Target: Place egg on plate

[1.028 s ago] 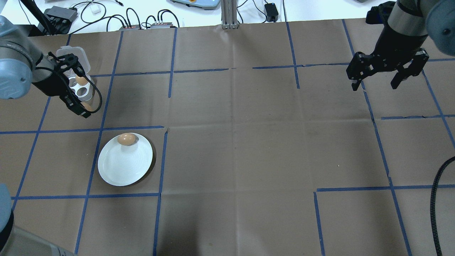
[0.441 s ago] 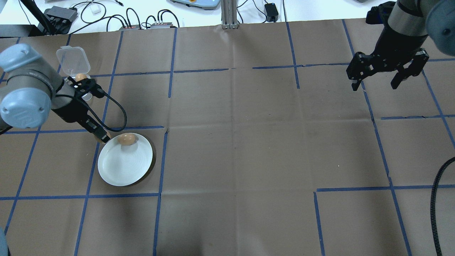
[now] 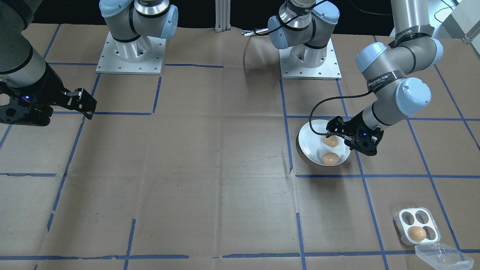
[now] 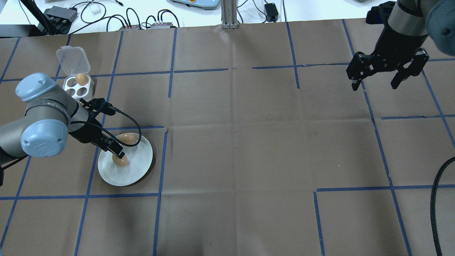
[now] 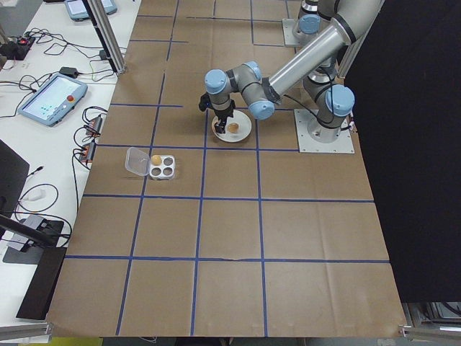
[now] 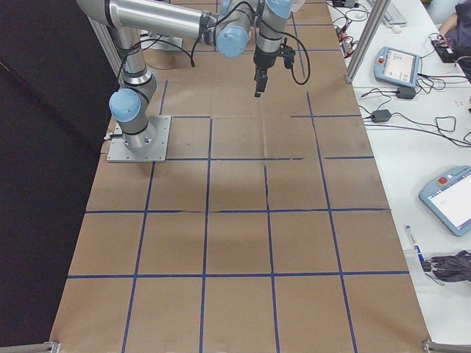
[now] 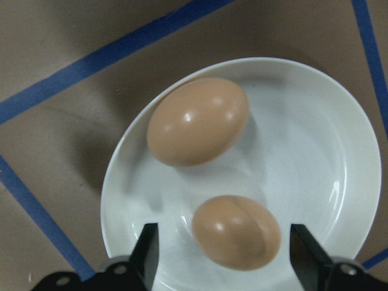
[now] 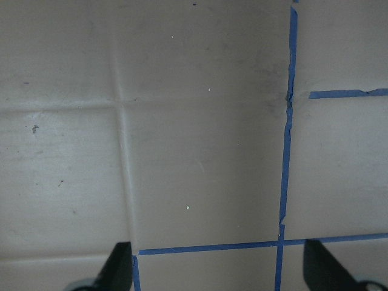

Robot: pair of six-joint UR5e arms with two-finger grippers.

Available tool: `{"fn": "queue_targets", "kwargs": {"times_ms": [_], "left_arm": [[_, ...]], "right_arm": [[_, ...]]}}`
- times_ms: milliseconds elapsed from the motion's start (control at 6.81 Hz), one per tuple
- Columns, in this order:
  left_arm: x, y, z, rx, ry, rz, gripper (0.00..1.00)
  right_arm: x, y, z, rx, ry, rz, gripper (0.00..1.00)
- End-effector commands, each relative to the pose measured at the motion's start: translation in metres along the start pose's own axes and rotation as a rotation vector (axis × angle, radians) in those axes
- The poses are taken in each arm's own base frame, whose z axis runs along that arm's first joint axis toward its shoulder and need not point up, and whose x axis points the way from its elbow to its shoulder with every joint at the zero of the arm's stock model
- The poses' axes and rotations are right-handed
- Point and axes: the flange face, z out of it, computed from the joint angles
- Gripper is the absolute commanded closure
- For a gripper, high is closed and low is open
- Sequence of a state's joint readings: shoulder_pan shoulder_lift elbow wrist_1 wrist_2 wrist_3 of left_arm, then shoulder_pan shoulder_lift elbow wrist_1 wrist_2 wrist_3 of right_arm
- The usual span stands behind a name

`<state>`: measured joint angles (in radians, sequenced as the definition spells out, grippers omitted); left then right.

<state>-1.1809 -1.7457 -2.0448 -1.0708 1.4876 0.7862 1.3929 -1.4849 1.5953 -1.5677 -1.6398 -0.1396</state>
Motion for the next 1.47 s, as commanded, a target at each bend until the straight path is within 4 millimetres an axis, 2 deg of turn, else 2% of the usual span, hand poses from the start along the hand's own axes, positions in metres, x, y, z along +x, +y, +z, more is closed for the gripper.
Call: {"fn": "queue_targets", "kwargs": {"times_ms": [0, 147, 294, 588, 734, 1028, 1322], "left_arm": [[-0.042, -0.034, -0.059, 0.1, -0.083, -0.198, 0.01], [-0.068, -0.057, -0.076, 0.136, -0.102, -0.298, 0.01], [-0.111, -0.079, -0.078, 0.152, -0.111, -0.396, 0.01], [-0.173, -0.123, -0.065, 0.146, -0.153, -0.484, 0.0], [-0.192, -0.138, -0.055, 0.148, -0.15, -0.559, 0.0], [-0.222, -0.163, -0.036, 0.158, -0.155, -0.578, 0.01], [-0.242, -0.176, -0.033, 0.146, -0.193, -0.578, 0.01]], "right_arm": [[0.0, 0.0, 0.0, 0.0, 0.0, 0.0, 0.0], [0.0, 0.0, 0.0, 0.0, 0.0, 0.0, 0.0], [0.0, 0.0, 0.0, 0.0, 0.0, 0.0, 0.0], [0.0, 0.0, 0.0, 0.0, 0.0, 0.0, 0.0], [0.0, 0.0, 0.0, 0.0, 0.0, 0.0, 0.0], [0.0, 0.0, 0.0, 0.0, 0.0, 0.0, 0.0], [0.0, 0.0, 0.0, 0.0, 0.0, 0.0, 0.0]]}}
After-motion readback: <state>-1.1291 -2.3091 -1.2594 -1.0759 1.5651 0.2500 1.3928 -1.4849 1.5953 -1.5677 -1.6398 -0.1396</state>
